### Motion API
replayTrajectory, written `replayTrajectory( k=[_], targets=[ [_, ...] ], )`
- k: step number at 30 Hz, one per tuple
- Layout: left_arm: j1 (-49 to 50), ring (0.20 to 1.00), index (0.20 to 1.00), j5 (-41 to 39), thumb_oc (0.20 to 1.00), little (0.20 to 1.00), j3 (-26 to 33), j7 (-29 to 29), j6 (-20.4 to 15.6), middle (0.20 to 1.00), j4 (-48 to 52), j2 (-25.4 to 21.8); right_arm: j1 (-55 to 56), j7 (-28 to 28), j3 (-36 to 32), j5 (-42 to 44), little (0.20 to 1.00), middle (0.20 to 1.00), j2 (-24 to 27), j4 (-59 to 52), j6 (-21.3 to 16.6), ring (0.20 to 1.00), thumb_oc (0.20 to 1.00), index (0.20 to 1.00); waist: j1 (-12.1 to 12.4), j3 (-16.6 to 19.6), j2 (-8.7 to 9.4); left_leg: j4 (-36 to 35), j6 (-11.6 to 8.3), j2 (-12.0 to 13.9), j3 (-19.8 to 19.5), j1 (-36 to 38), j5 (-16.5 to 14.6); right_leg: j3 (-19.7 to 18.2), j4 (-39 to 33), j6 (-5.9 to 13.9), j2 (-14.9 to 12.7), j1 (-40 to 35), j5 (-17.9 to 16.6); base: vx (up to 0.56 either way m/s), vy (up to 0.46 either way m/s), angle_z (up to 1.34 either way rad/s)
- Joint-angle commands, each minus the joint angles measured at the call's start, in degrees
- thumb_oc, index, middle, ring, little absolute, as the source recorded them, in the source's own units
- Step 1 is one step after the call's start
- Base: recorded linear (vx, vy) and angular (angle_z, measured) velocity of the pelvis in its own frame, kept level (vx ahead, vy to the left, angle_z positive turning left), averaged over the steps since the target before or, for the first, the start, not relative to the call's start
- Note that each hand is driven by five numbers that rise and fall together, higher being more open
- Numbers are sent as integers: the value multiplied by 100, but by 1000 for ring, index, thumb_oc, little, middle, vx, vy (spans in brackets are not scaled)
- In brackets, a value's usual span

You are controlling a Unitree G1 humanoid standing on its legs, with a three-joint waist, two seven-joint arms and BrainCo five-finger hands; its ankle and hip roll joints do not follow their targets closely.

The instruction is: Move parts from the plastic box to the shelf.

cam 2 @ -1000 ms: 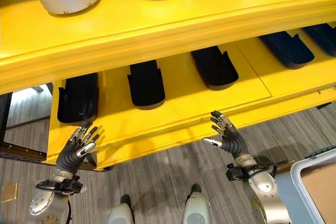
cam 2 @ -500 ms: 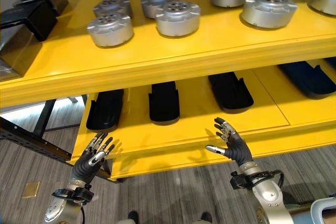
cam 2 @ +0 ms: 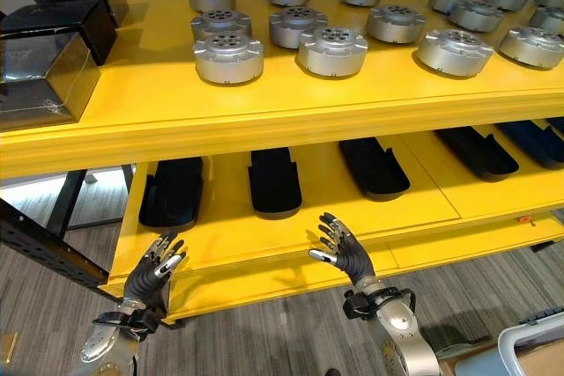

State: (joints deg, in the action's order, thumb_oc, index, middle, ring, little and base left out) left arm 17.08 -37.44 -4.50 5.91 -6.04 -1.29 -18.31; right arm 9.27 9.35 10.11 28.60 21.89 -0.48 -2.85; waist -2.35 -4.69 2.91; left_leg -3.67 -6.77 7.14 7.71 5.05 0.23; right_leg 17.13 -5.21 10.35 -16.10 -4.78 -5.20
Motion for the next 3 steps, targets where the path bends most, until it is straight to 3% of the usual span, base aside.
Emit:
replayTrajectory(
  k=[1, 3],
  targets=[
    [-76, 1000, 1000, 150, 1000, 1000, 170, -18, -363, 1000, 131, -10, -170, 1, -104, 263, 1000, 1000, 200, -141, -213, 1000, 1000, 1000, 19, 139, -116, 351, 297, -70, -232, -96, -281, -151, 939, -58, -54, 199, 704, 0, 0, 0],
    [-62, 1000, 1000, 163, 1000, 1000, 174, -15, -358, 1000, 127, -14, -149, -4, -111, 279, 1000, 1000, 189, -123, -220, 1000, 1000, 1000, 16, 146, -118, 347, 293, -53, -224, -86, -274, -159, 925, -64, -37, 185, 701, 0, 0, 0]
  ],
)
